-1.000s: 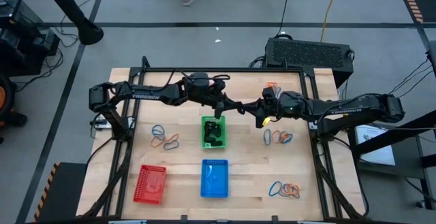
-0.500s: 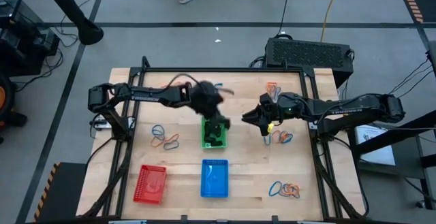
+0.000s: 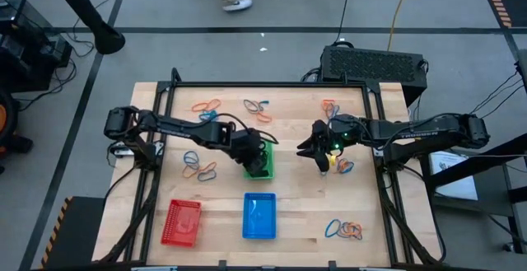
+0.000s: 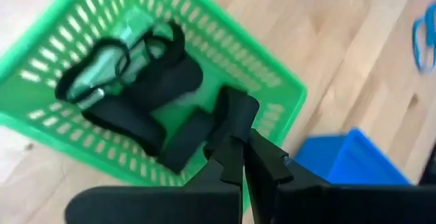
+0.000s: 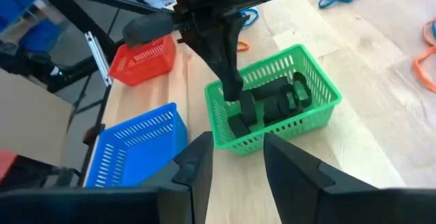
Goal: Sort rubber bands into baskets
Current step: Put the black rubberband into the green bin
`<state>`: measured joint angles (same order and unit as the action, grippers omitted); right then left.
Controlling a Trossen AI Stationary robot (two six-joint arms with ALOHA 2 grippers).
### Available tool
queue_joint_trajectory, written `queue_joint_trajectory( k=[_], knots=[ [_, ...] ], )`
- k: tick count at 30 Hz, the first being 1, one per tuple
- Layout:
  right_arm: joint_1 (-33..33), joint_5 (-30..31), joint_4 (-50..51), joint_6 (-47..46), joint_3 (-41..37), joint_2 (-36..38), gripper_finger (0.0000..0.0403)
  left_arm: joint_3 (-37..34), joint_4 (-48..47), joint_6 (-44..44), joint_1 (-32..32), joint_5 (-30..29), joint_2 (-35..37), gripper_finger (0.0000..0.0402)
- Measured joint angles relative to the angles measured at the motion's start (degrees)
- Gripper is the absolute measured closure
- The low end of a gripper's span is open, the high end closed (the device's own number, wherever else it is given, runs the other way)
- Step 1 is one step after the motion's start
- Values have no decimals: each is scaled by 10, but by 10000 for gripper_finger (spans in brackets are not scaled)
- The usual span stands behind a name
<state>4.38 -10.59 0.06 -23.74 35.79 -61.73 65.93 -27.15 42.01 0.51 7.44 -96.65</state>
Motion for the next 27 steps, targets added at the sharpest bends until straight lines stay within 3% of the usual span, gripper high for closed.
queue_joint_trajectory(
  k=[6,13,23,27],
  knots=[
    [0,0,-2,-45,0,0,280,0,15,9,-2,-10,-20,395],
    [-28,-2,-60,-163,0,0,280,0,26,-76,-2,1,-27,359],
    [-97,56,-82,-298,0,0,280,0,26,-196,-2,1,-25,293],
    [-138,119,-88,-347,0,0,280,0,26,-245,-2,2,-25,264]
  ],
)
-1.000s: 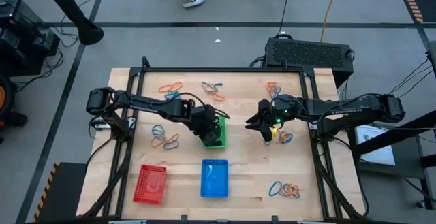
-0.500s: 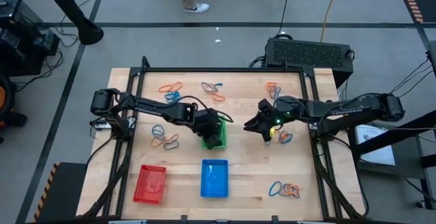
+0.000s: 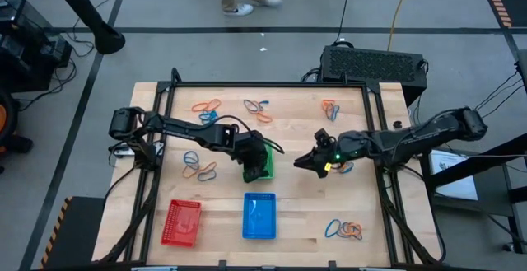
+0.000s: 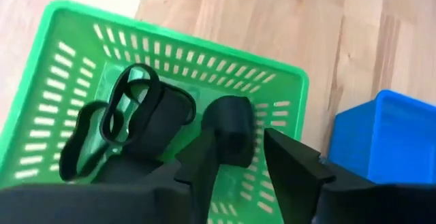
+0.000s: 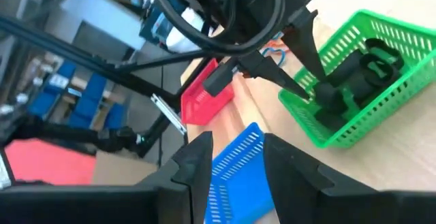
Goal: Sort rubber bands into baskets
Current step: Put the black rubberband into the green bin, then put the blue rubberband into the red bin
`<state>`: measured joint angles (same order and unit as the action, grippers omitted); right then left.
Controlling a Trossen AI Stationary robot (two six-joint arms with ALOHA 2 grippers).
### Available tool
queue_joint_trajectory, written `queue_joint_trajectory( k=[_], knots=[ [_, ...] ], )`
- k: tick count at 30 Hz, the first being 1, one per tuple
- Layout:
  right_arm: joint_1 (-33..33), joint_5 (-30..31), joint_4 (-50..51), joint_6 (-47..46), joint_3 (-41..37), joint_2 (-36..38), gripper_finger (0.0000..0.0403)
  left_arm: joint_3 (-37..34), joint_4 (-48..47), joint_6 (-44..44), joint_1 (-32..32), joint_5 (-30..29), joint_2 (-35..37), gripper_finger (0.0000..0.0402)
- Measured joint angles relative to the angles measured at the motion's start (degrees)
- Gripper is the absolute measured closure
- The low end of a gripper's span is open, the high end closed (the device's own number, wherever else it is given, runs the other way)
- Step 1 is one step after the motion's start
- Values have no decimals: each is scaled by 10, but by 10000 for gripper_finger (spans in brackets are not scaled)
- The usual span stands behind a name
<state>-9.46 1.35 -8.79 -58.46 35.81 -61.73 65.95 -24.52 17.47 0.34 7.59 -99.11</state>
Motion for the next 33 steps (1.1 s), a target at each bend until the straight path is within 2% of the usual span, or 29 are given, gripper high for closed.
queue_joint_trajectory(
  k=[5,9,15,19,23,27,30,33],
  knots=[
    [-48,59,0,-42,0,0,280,24,-34,-4,0,9,0,237],
    [-72,75,0,-56,0,0,280,58,-74,-29,1,19,4,233],
    [-93,77,0,-56,0,0,280,118,-188,-57,0,-44,19,233],
    [-109,83,0,-53,0,-3,280,120,-265,-60,1,-68,52,233],
    [-119,93,1,-31,0,-5,280,93,-320,-44,0,-79,100,233],
    [-118,90,5,-1,0,-6,280,38,-324,10,1,-97,172,233],
    [-112,89,9,30,0,-7,280,-7,-324,68,1,-133,228,233],
    [-99,88,13,47,0,-6,280,-40,-324,138,14,-193,271,233]
  ],
)
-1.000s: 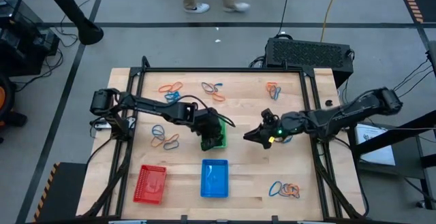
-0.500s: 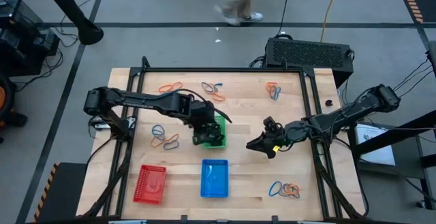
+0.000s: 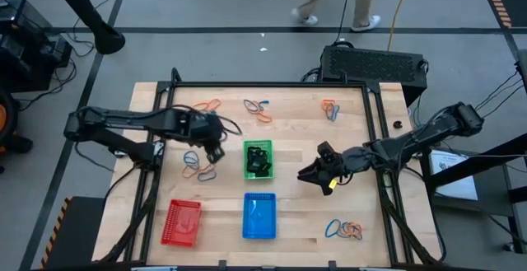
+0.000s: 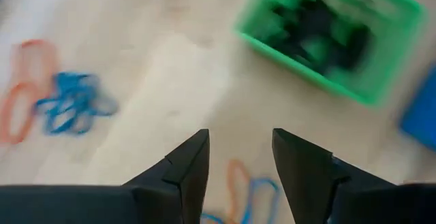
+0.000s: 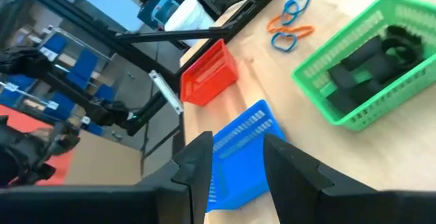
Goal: Sort rubber bands into baskets
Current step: Put the blue rubberband into the red bin
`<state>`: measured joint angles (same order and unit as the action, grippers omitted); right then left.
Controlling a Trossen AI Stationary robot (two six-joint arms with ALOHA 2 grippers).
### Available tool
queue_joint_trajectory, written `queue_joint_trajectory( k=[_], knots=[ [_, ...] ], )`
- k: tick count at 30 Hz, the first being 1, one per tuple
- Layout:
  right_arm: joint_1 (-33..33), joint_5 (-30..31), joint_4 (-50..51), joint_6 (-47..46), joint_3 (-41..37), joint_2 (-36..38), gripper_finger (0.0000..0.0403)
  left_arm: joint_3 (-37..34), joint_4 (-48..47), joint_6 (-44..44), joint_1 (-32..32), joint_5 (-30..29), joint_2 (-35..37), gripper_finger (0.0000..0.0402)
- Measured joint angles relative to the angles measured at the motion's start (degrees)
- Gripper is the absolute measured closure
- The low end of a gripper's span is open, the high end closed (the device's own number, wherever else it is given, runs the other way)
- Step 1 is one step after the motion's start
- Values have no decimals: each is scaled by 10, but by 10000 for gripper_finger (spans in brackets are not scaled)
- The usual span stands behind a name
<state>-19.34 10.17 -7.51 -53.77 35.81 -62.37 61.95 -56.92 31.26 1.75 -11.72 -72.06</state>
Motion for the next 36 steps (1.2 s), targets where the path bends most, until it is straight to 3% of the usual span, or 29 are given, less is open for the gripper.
queue_joint_trajectory(
  k=[4,10,15,21,36],
  knots=[
    [26,0,6,5,0,0,280,-14,-4,55,84,15,7,233],
    [47,-46,5,5,0,0,280,-46,21,-29,249,19,-44,233],
    [35,-58,12,-22,0,0,280,-47,54,-36,348,47,-115,233],
    [17,-58,25,-53,0,0,280,-47,138,-62,385,92,-178,233],
    [5,-40,22,-71,0,0,280,-46,145,-61,390,99,-239,233]
  ],
)
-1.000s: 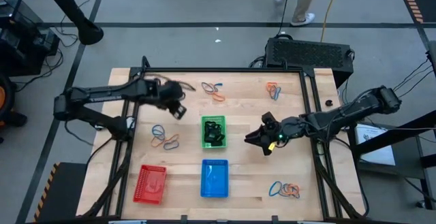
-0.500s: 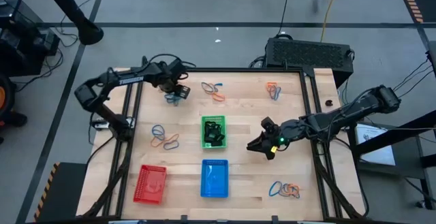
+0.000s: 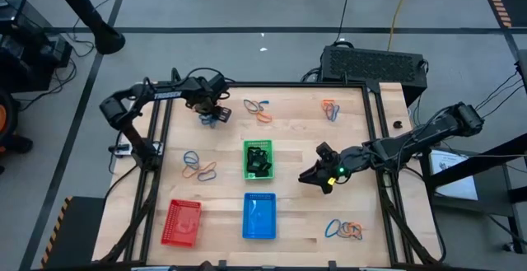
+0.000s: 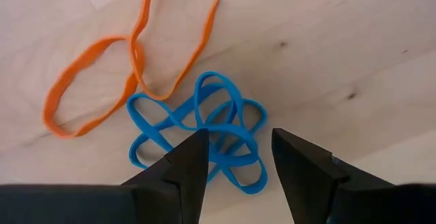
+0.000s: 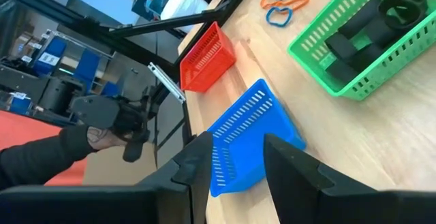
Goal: Sort rubber bands into baskets
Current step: Put the blue rubberband into the red bin
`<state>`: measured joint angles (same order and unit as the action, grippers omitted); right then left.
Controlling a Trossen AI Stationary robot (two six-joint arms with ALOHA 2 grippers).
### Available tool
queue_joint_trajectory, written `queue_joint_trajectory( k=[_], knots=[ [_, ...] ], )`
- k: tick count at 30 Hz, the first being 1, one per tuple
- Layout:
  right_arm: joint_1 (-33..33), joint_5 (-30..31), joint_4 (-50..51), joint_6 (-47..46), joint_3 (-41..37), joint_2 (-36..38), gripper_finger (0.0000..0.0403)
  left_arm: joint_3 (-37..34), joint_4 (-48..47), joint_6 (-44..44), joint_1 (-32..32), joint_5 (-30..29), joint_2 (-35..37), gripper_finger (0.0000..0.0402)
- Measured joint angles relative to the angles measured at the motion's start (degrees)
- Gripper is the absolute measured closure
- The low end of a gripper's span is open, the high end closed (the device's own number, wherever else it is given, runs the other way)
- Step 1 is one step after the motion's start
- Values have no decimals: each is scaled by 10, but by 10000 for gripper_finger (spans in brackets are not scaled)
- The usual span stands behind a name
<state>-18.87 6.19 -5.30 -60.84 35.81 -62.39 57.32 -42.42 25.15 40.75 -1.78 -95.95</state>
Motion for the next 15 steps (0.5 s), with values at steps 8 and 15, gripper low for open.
queue_joint_trajectory(
  k=[8,15],
  knots=[
    [0,0,0,0,0,0,280,0,0,0,0,0,-5,262],
    [0,0,0,0,0,0,280,0,-1,-5,-1,0,-5,341]
  ],
)
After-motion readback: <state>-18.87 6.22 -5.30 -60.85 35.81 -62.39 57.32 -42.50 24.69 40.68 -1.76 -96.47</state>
